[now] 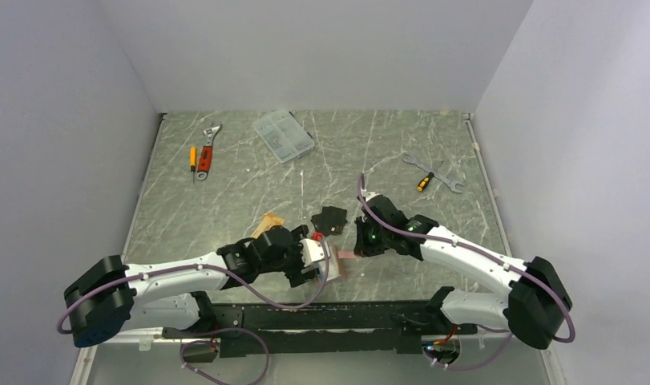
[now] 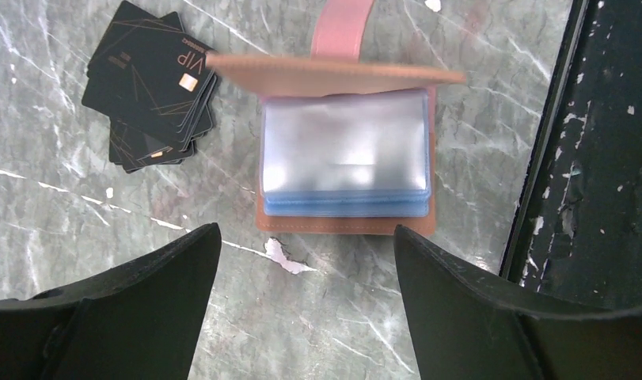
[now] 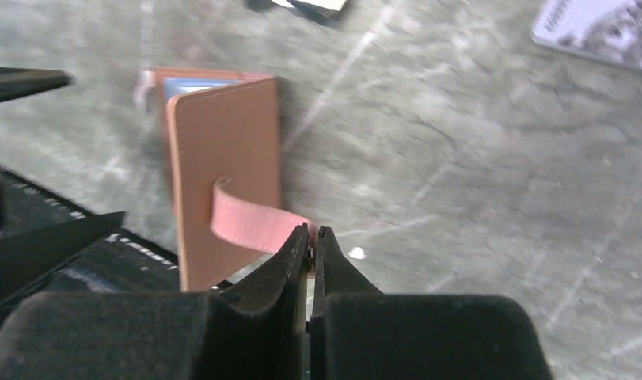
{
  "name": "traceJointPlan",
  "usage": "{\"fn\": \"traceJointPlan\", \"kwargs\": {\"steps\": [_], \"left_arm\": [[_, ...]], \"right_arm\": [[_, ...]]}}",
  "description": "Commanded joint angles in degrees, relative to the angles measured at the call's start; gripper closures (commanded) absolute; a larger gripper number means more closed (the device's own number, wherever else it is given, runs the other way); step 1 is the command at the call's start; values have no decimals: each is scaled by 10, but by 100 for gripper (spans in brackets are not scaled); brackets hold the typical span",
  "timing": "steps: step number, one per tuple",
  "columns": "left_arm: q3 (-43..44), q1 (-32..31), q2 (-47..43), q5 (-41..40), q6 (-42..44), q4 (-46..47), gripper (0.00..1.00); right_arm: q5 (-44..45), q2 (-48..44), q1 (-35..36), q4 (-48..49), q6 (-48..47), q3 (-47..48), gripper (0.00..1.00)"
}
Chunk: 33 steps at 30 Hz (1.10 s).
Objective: Put the credit cards into the card holder
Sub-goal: Open the card holder at the center of the board.
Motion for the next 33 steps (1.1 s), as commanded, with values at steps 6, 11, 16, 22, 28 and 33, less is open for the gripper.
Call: {"fn": "traceJointPlan", "kwargs": {"steps": [6,11,16,22,28,33], "left_arm": [[105,66,51,40,-41,-56,14],[188,116,85,64,-35,-162,12],[218,177,108,71,-43,-219,10],[273,285,137,97,-72,-347,9],[298,330,178,70,-70,-420,9],[319,380,208,73,-61,-417,9]], "right_arm": [[124,52,-6,-130,65,13,100],[121,88,-1,-126,72,4,100],[108,97,18,-125,93,-9,98],[109,50,26,-148,127,-27,68],[140,43,30,-188,129,27,38],[203,21,25,-233,96,147,32]]}}
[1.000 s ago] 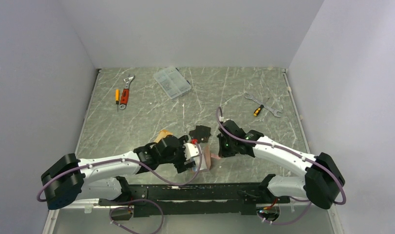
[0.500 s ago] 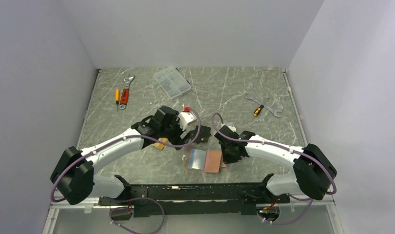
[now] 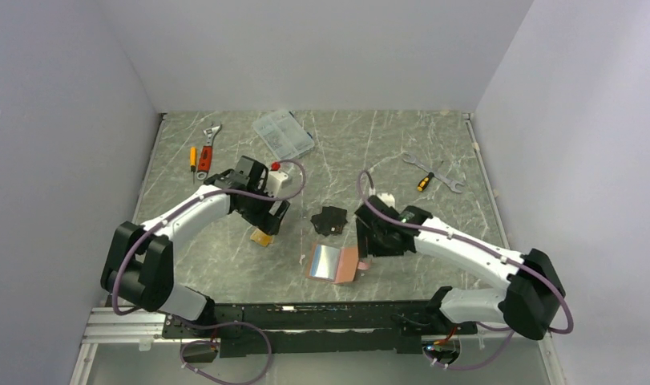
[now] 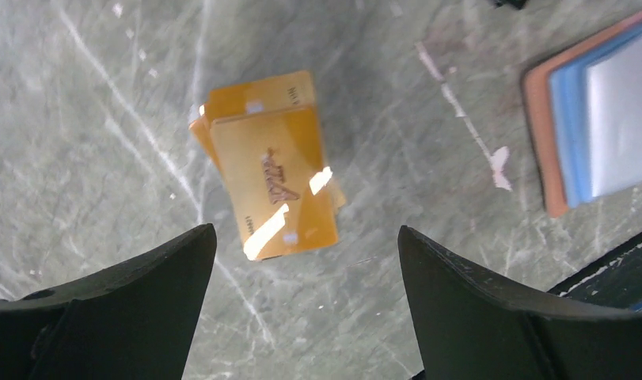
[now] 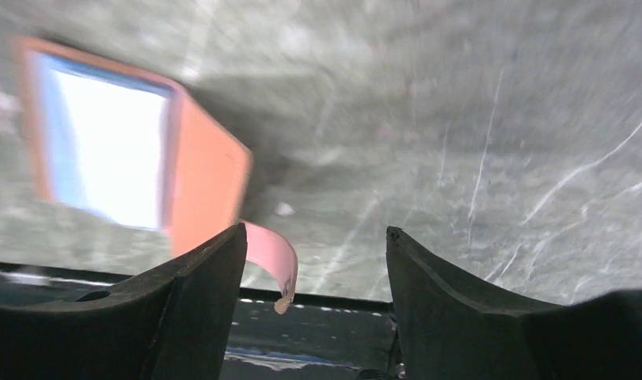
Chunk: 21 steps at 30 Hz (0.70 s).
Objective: Put the credit cards into the card holder
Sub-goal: Open the card holder at the center of the board.
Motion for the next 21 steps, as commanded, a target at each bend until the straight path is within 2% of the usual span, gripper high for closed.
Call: {"fn": "traceJointPlan", "kwargs": {"steps": [1,5,9,16,21], "left_arm": [[42,44,27,2,4,-26,9],[45,75,62,7,13,-13,8],[21,82,80,43,19,6,8],[-18,91,86,67,26,40,10],[-14,106,97,73,19,53,19]], "right_arm": [[71,-26,-4,-41,-32,132,31],[82,14,-7,-35,-69,229,31],[51,67,-8,17,-91,275,31],[-59,171,-7,193,-102,284,31],[-104,208,-8,286,-99,259,32]]}}
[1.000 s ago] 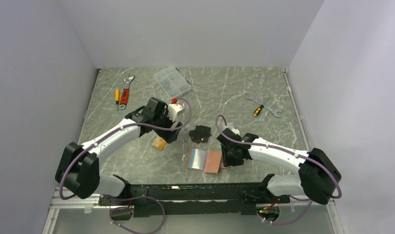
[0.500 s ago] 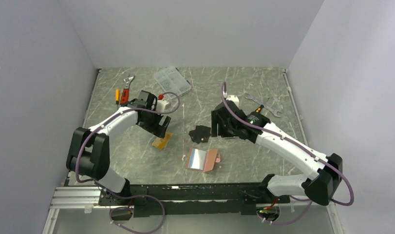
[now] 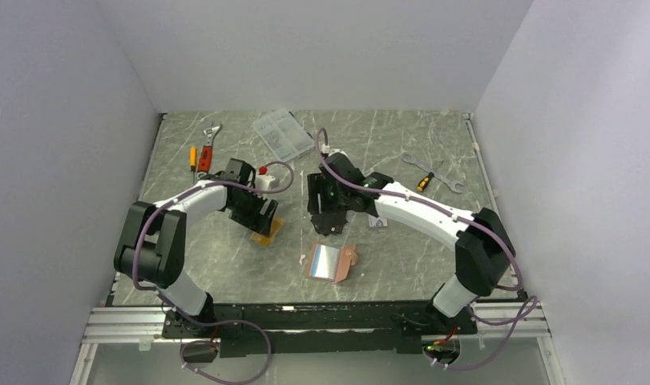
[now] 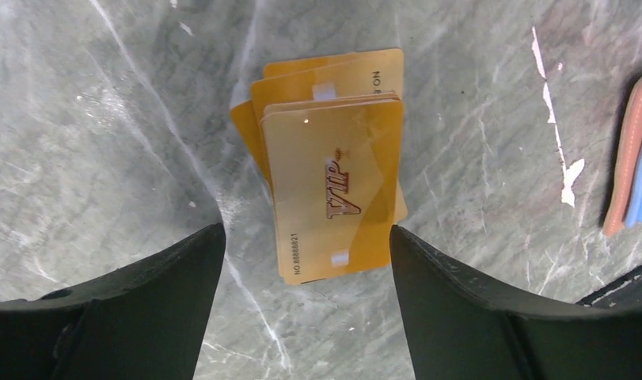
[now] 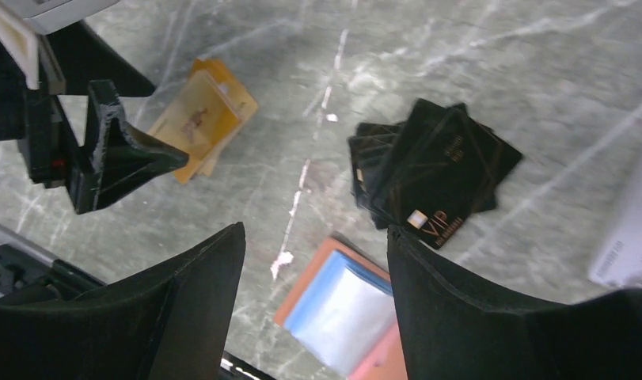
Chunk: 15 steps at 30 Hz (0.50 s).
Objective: Put the credit cards into the card holder
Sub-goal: Open the card holder at the center of the board, then pick up the credit card from the center of the board.
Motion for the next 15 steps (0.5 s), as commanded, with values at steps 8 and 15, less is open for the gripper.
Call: {"fn": "traceJointPlan", "kwargs": {"steps": [8,15], "left_arm": [[20,17,27,17,21,28,21],[37,18,44,4,33,25,33]], "right_arm": [[-123,31,-9,222,2,-55,34],[-202,72,-31,317,32,-94,32]]}}
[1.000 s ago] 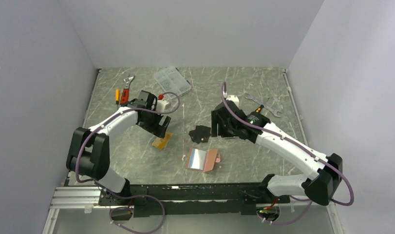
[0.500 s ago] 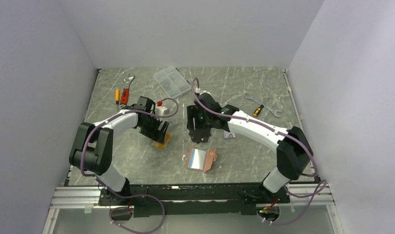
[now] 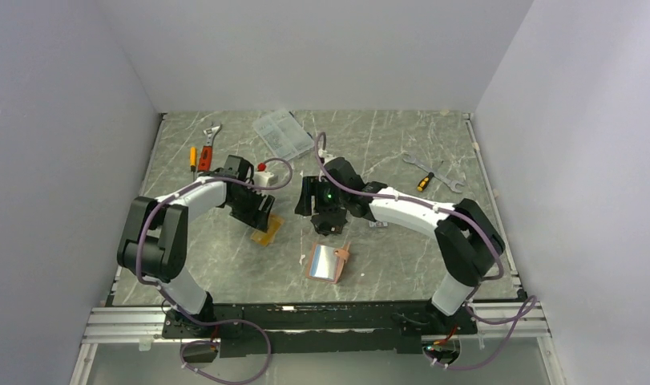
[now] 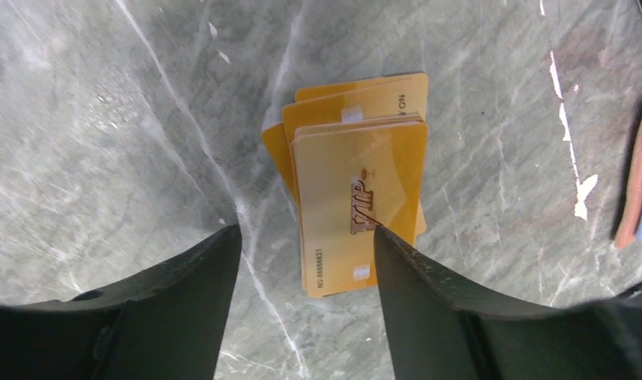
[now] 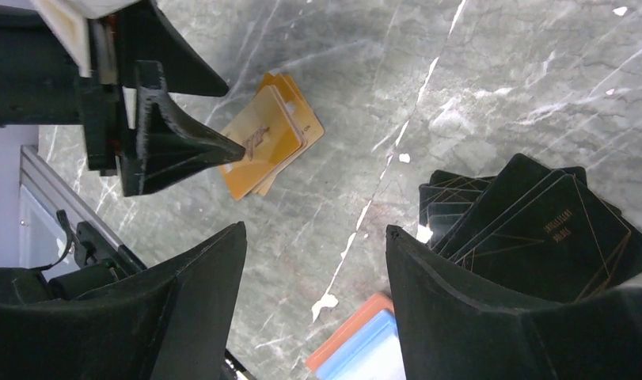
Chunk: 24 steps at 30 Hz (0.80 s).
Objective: Put the credit cards into the card holder
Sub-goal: Pick up the credit card from the center of the board.
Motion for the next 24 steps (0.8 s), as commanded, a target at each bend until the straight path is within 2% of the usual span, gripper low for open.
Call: {"fn": "traceJointPlan", "kwargs": {"steps": [1,7,11,15,24], "left_arm": [[24,1,26,-5,20,12,35],[41,2,46,2,23,4,55],[62,9,61,24,22,-10,78],[81,21,73,53,21,-26,94],[76,55,65,126,1,-10,95]], "right_arm": [[-65,33,-9,98,20,-11,32],[-107,87,-10,137,29,-5,25],[-120,115,-8,154,31,6,20],[-129,134,-8,164,31,13,20],[-145,157,-3,190,36,17,20]]}}
